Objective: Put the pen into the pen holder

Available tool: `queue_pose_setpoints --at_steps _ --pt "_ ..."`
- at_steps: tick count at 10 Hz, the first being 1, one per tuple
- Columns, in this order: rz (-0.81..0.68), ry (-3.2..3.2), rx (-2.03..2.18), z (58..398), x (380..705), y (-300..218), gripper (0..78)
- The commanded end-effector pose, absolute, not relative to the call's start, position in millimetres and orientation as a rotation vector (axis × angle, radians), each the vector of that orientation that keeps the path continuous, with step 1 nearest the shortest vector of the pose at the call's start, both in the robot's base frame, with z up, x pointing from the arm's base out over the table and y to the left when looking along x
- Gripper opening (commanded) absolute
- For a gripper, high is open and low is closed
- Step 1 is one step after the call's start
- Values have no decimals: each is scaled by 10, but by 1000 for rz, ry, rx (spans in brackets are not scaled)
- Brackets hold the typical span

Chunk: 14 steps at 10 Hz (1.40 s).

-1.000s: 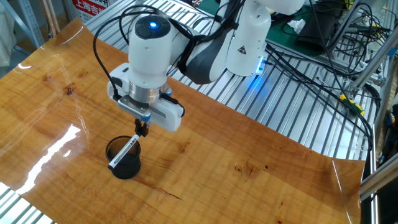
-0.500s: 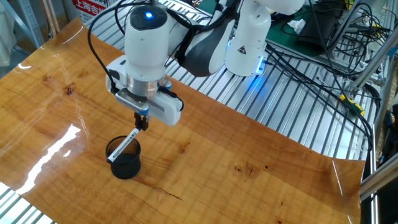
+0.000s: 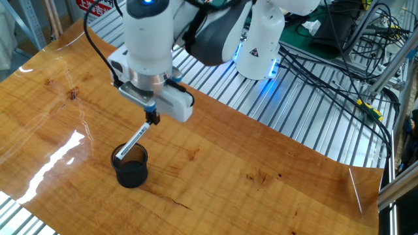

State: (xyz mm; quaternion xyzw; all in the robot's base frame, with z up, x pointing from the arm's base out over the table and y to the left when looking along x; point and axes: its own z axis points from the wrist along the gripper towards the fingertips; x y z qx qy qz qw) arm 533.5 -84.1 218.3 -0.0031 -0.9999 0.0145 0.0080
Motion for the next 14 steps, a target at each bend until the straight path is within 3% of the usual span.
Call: queue_pose_setpoints --at_steps 1,14 --pt "57 -2934 -117 2587 5456 -693 28" --pt "109 -2695 -268 2478 5451 -665 28"
